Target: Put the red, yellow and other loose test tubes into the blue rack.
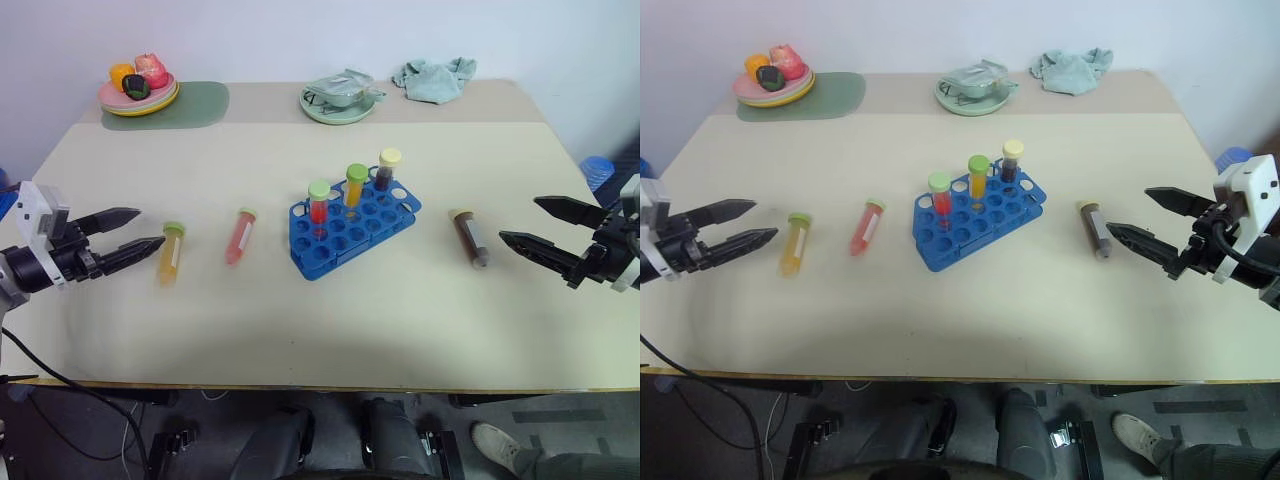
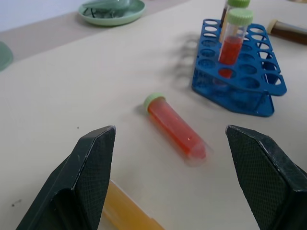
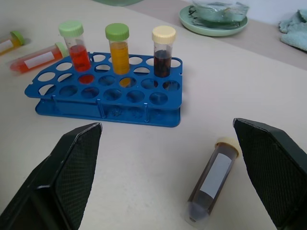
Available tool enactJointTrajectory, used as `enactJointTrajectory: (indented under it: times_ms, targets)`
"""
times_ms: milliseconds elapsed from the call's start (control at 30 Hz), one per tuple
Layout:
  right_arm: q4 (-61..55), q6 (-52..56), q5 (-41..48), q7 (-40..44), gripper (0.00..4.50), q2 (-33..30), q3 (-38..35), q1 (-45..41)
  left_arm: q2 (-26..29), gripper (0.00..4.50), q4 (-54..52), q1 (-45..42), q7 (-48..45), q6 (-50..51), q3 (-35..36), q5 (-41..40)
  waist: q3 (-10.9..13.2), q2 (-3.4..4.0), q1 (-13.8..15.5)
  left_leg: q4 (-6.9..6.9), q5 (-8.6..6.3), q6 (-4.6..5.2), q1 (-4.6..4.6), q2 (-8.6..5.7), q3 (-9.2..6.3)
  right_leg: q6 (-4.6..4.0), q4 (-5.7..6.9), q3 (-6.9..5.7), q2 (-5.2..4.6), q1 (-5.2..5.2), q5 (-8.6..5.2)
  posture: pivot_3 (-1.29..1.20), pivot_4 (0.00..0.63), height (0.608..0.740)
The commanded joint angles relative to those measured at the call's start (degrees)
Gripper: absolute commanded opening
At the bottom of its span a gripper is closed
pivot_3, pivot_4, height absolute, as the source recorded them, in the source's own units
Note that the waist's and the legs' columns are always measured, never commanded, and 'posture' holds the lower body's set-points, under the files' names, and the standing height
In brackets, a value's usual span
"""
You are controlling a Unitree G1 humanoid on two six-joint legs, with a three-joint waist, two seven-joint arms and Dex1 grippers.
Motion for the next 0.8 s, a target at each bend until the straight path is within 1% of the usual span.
enactJointTrajectory:
  times_ms: [33, 367, 667, 800]
  targets:
    - [-0.78, -0.5, 0.33, -0.05, 4.5, -0.53, -1.19, -0.56, 0.56, 3.75, -2.06, 0.09, -0.21, -0.34, 1.58, -0.68, 0.0, 0.0, 0.01, 0.0, 0.0, 0.0, 0.0, 0.0, 0.0, 0.0, 0.0, 0.0, 0.0, 0.0, 0.0, 0.0, 0.15, 0.74]
    - [-0.96, -0.33, 0.28, -0.12, 4.5, -0.7, -1.39, -0.37, 0.47, 3.75, -2.93, 0.27, -0.67, 0.4, 1.35, -1.54, 0.0, 0.0, -0.01, 0.0, 0.0, 0.0, 0.0, 0.01, 0.01, 0.0, 0.0, 0.01, 0.0, 0.0, 0.0, 0.0, 0.15, 0.74]
    - [-0.95, 0.38, 0.23, -0.6, 4.5, -1.3, -0.53, -1.2, -0.68, 3.75, -3.93, 0.25, -0.34, 0.71, 1.02, -1.45, 0.0, 0.0, -0.02, 0.01, 0.0, 0.0, 0.01, 0.01, 0.02, 0.0, 0.0, 0.01, 0.0, 0.0, 0.0, 0.0, 0.15, 0.74]
    - [-1.04, 6.14, 1.35, -3.57, 4.5, -2.14, 1.14, -2.04, -0.49, 3.75, -3.84, -0.11, -1.96, 0.27, -0.04, -1.23, 0.0, 0.0, -0.02, 0.01, 0.0, 0.0, 0.01, 0.01, 0.02, 0.0, 0.0, 0.01, 0.01, 0.0, 0.01, 0.0, 0.15, 0.74]
